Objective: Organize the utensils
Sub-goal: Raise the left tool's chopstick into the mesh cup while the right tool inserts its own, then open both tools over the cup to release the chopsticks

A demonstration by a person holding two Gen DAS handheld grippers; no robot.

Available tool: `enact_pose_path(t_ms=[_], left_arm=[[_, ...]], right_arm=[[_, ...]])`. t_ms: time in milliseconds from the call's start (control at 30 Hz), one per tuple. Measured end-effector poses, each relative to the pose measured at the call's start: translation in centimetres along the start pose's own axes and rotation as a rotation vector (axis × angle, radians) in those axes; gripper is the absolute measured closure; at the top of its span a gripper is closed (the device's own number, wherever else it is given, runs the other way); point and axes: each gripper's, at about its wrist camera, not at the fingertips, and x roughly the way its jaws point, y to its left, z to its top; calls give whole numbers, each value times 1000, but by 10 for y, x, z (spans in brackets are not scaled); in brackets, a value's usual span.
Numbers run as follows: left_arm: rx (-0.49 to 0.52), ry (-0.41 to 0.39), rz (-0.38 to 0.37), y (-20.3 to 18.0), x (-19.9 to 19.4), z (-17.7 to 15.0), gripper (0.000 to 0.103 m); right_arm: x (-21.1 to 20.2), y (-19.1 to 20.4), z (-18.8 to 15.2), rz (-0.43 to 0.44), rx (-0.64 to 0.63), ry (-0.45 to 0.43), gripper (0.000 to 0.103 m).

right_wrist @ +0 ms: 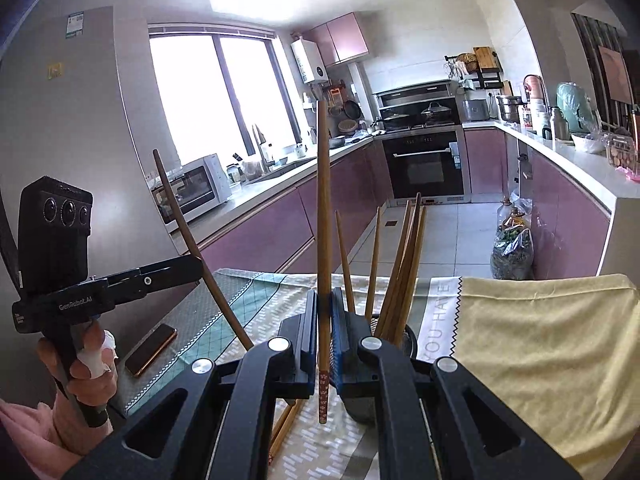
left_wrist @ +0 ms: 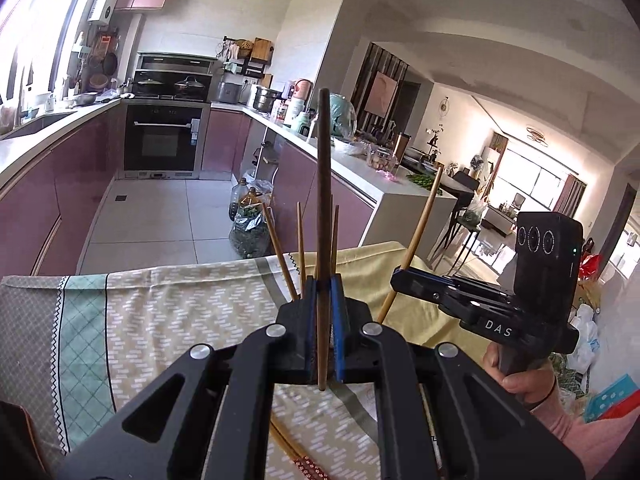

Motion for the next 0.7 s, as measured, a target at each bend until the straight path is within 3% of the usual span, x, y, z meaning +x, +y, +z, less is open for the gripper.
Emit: enact_pose_path(t_ms=[400,700], left_arm=[[59,-43,-6,-26,12,40,95],[104,56,49,-32,53,27,95]], right_arm=[[1,-10,24,-8,-4,-59,97],[22,-19,15,-35,18,-19,97]])
